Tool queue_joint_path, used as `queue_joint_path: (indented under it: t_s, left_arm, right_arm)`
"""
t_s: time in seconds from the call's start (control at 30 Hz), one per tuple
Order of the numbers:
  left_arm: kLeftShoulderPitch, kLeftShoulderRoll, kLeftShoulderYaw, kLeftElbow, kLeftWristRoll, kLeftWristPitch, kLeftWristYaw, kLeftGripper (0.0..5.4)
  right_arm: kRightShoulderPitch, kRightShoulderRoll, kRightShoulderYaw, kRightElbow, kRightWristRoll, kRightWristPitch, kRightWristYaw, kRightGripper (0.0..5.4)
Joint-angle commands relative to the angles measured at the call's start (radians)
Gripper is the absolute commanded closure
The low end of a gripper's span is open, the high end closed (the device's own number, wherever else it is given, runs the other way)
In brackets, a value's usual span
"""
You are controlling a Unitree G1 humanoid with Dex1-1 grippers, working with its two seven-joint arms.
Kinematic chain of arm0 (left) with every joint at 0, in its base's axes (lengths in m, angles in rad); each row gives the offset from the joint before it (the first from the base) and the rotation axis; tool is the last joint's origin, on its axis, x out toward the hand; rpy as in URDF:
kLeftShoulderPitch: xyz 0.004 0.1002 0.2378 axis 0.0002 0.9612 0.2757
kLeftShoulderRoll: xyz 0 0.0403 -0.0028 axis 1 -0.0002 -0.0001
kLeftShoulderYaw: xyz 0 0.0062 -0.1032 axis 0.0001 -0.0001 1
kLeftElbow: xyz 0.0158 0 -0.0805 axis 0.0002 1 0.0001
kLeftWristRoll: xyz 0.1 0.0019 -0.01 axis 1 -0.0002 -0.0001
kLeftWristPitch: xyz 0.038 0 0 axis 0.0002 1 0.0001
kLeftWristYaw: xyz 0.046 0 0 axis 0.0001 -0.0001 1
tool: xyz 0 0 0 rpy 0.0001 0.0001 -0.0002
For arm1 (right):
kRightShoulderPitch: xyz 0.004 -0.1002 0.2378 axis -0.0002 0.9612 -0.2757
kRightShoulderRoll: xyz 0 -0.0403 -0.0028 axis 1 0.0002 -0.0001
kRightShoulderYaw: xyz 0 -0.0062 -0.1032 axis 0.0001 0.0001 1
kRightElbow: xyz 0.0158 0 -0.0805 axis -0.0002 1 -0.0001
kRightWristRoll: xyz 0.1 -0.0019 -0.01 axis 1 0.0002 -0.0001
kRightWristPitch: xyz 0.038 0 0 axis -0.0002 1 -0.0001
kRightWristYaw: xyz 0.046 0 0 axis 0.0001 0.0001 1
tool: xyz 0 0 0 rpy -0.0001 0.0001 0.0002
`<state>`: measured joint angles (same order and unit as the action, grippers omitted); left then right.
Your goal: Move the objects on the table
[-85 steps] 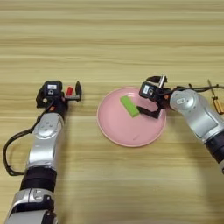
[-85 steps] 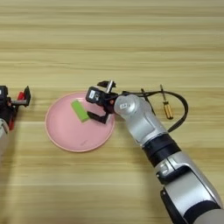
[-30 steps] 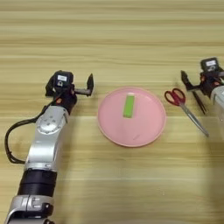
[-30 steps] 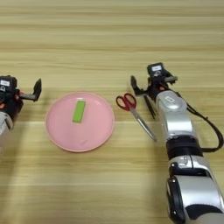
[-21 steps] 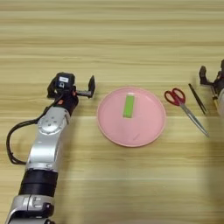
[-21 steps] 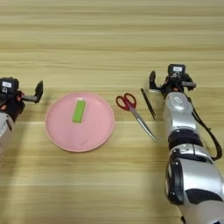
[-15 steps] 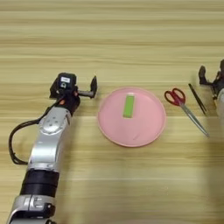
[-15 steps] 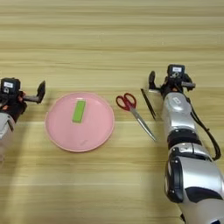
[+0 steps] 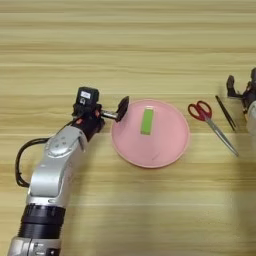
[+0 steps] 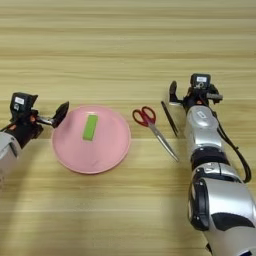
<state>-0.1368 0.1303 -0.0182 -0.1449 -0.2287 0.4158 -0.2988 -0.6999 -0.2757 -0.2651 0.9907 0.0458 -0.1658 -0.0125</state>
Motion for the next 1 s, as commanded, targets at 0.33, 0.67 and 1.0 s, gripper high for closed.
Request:
queue_joint_path:
  t_s: [0.33, 0.67, 1.0]
  left_arm:
    - [-0.020, 0.038, -0.050, -0.137, -0.101, 0.233, -0.046, 0.00]
    - [-0.062, 0.073, -0.139, 0.007, 0.001, 0.200, -0.048, 0.00]
    - [-0.072, 0.065, -0.173, 0.053, 0.017, 0.206, -0.081, 0.00]
  right_arm:
    - [0.008, 0.030, 0.004, -0.082, 0.019, 0.029, -0.034, 0.03]
    - [0.016, 0.035, 0.002, -0.109, 0.031, 0.049, -0.049, 0.03]
    - [0.018, 0.037, -0.001, -0.118, 0.036, 0.056, -0.052, 0.03]
